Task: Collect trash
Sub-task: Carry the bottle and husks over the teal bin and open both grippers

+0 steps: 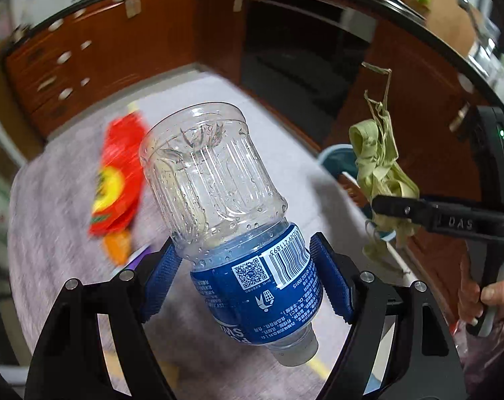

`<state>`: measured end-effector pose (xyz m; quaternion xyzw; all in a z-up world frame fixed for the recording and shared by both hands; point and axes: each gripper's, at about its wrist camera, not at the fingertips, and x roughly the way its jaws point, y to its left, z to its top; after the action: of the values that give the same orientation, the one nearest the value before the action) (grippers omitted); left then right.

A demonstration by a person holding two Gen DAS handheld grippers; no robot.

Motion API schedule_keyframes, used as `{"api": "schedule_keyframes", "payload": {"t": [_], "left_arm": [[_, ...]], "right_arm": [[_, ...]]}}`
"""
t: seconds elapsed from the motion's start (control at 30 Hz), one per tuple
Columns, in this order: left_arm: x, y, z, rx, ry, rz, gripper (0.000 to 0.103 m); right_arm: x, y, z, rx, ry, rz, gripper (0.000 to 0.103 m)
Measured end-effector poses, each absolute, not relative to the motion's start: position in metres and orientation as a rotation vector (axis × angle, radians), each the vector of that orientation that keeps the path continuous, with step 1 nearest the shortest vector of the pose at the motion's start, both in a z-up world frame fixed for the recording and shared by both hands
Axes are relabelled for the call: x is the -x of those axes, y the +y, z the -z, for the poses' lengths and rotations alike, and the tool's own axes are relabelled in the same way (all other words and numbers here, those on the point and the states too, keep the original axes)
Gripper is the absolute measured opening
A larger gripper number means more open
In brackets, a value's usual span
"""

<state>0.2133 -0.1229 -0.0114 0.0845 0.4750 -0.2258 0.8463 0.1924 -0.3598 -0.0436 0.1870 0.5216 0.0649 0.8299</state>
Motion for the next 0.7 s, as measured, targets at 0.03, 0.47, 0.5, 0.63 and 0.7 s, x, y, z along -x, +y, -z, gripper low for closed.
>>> {"api": "schedule_keyframes", "payload": {"t": [0.03, 0.47, 0.5, 0.63, 0.7], "left_arm": [[-0.217, -0.135, 0.013, -0.189, 1.003, 0.494, 0.078], [-0.254, -0.295, 0.049, -0.304, 1.043, 0.736, 0.078], [-0.251, -0.303, 0.052, -0.311, 1.049, 0.743, 0.078], [-0.258, -0.333, 0.071, -0.336, 1.083, 0.763, 0.078], [-0.259, -0.341, 0.078, -0.356, 1.089, 0.770, 0.079]], "right_arm": [[-0.191, -0.371, 0.043, -0.408, 1.099, -0.118, 0.046], [-0.161, -0.509, 0.071, -0.534, 1.077, 0.147, 0.046], [-0.161, -0.515, 0.076, -0.540, 1.080, 0.155, 0.046], [-0.165, -0.525, 0.086, -0.556, 1.093, 0.169, 0.046], [-0.169, -0.528, 0.091, -0.555, 1.103, 0.174, 0.046]]}}
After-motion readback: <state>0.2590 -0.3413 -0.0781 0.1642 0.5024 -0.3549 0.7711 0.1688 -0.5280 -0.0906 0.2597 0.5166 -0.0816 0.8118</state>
